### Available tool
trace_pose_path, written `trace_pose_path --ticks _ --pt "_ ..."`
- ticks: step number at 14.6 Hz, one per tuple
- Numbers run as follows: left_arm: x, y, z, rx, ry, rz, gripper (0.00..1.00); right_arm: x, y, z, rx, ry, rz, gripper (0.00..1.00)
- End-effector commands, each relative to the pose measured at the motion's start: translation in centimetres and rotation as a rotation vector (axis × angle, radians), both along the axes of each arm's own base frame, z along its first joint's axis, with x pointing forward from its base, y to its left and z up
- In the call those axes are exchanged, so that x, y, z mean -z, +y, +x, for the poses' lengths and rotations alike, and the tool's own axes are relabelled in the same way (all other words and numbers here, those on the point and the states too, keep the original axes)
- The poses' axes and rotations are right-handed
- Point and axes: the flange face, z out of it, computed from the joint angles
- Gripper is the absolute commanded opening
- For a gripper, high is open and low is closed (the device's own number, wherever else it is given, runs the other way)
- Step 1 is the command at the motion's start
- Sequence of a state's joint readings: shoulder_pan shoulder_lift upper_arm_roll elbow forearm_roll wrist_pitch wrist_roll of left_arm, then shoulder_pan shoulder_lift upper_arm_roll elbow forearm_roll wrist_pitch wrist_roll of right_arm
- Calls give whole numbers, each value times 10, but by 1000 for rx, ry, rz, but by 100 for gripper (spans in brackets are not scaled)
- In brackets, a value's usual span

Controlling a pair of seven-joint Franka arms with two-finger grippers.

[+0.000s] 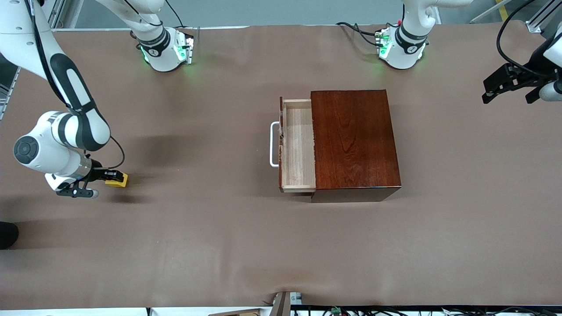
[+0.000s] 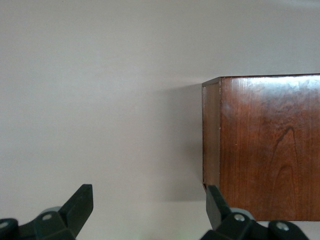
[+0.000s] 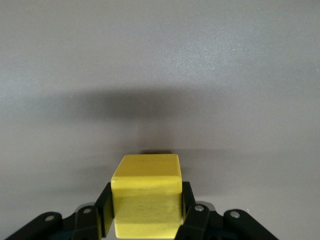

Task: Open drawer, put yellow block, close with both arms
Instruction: 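Lower the right gripper over the yellow cube and close on it, then lift the yellow cube with the right gripper and carry it over the drawer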

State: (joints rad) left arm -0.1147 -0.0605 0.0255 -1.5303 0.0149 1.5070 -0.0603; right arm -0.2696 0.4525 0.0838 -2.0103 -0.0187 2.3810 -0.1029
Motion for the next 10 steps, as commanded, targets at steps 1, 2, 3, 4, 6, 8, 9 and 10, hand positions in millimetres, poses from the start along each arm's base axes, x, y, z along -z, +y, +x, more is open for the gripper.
trace_pose_path --ticks 1,2,3,4,6,8,9,10 --pt "1 -20 -2 21 7 -16 100 -22 5 -1 6 29 7 0" --pt "1 -18 -2 16 7 -15 100 -31 8 1 2 20 5 0" --pt "1 -22 -2 24 7 -16 100 -42 15 1 -10 19 3 0" --pt "1 -22 -2 24 9 -16 100 -53 24 1 -18 18 2 0" --pt "0 -15 -2 18 7 -15 100 -76 46 3 22 24 -6 0" --pt "0 -18 -3 21 7 -14 100 -106 87 6 79 33 -23 0" --pt "0 -24 -3 28 7 -13 100 -118 101 7 102 43 -26 0" --pt "0 -26 -4 28 7 -13 100 -127 109 8 116 47 -25 0"
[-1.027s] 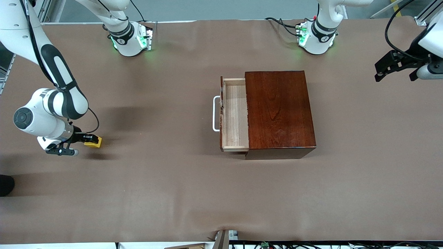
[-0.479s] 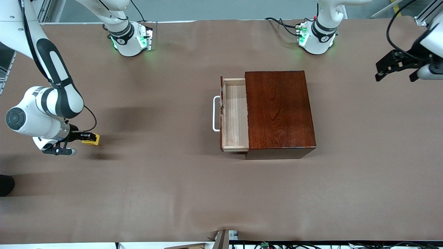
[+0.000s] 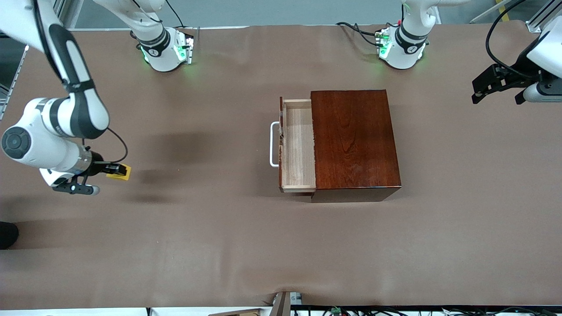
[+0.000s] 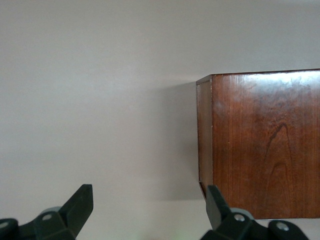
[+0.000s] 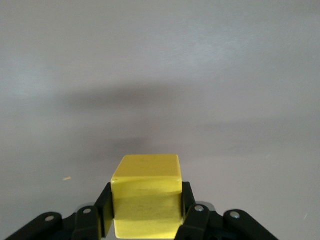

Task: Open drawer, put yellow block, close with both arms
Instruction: 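Lift the yellow cube with the right gripper and carry it over the drawer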

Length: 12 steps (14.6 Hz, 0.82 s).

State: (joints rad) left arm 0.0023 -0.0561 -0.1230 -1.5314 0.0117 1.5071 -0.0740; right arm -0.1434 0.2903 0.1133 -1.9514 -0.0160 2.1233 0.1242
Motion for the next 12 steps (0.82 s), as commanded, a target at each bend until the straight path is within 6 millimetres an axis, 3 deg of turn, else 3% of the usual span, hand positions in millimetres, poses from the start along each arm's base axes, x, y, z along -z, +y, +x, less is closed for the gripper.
trace_pose_path --ticks 1,5,10,12 --pt "-3 -5 -3 9 2 -18 100 -34 22 -1 61 1 17 0" --pt "-2 -2 -3 9 5 -16 100 -83 39 4 95 19 45 0" --pt "-4 -2 -3 9 0 -15 100 -165 52 -5 138 77 99 0" --pt "-4 -2 -4 7 -1 -15 100 -186 61 -13 191 72 111 0"
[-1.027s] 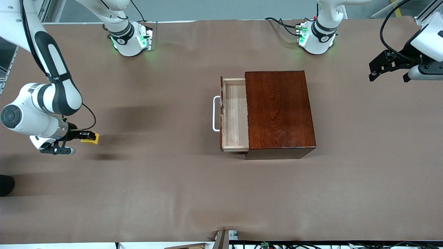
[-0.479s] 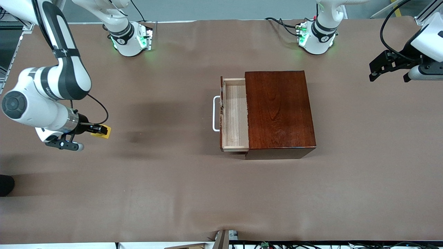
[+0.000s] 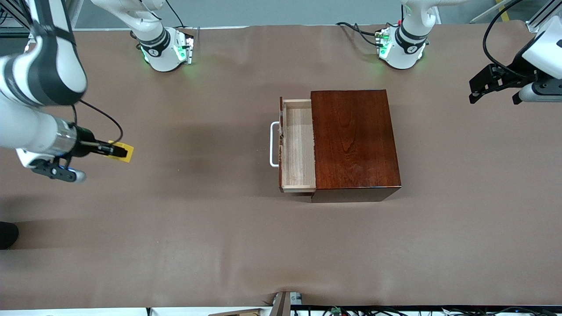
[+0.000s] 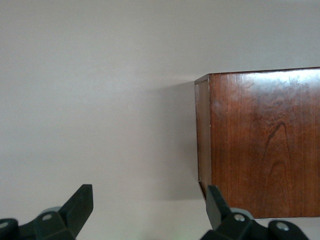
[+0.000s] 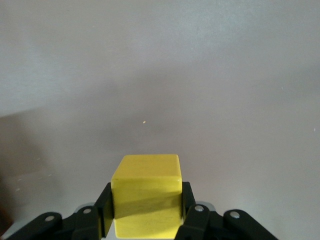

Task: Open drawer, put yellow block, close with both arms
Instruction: 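Lift the yellow cube with the right gripper and carry it over the drawer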

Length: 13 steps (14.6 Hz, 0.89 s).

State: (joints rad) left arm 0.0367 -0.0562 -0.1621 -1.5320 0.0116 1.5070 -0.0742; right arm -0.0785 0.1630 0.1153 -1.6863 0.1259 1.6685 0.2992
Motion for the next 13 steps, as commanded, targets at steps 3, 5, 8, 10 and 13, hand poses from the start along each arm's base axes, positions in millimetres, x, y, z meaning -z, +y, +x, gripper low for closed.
trace_pose_path --ticks 3,5,8,10,13 --pt "-5 0 -3 3 -2 -17 100 -50 72 -25 150 -16 -20 0" --pt "-5 1 -3 3 -3 -16 100 -60 121 -39 196 -23 -34 0" --pt "-6 1 -4 2 -5 -13 100 -68 196 -57 297 -30 -49 0" --pt "-8 0 -5 5 -7 -12 100 -69 234 -70 356 -43 -51 0" --pt "-8 0 -5 9 -7 -12 100 -56 276 -76 448 -21 -65 0"
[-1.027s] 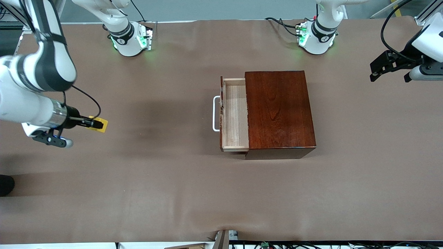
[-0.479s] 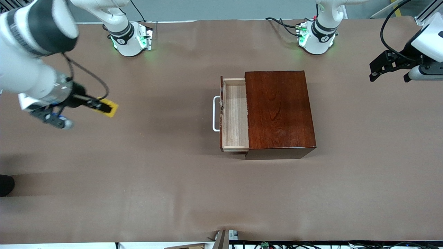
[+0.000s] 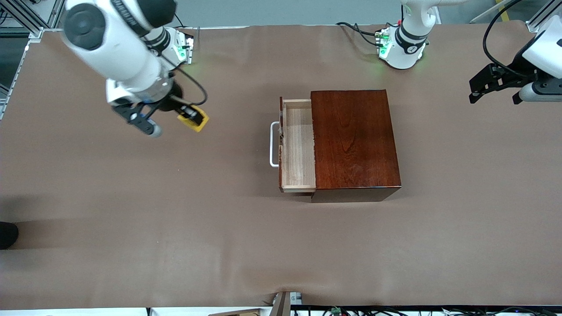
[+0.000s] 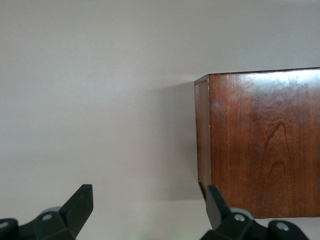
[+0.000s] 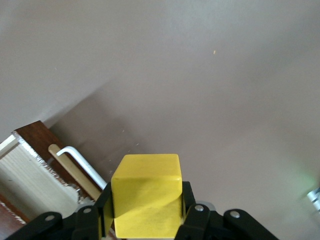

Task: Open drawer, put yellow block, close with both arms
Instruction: 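Lift the yellow cube with the right gripper and carry it over the drawer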

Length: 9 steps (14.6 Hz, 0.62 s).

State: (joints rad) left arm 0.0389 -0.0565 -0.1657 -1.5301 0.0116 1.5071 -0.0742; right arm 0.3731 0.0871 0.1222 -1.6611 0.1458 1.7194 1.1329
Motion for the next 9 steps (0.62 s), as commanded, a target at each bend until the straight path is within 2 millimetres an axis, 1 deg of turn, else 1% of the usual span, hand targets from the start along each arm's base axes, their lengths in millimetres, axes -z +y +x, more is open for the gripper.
trace_pose_path --ticks 1,2,4,5,6,9 --pt "-7 3 -5 4 -6 -12 100 10 33 4 119 18 3 0" --pt "-6 3 -4 4 -4 -12 100 15 46 5 163 31 -1 0" --pt "-5 2 -4 1 -2 -9 100 33 77 7 239 61 -23 0" --pt "-4 2 -4 0 0 -8 100 37 94 7 274 65 -27 0" --pt "-4 2 -4 0 -1 -6 100 44 106 9 314 75 -33 0" --pt "-2 3 -3 0 4 -3 100 62 136 8 397 81 -32 0"
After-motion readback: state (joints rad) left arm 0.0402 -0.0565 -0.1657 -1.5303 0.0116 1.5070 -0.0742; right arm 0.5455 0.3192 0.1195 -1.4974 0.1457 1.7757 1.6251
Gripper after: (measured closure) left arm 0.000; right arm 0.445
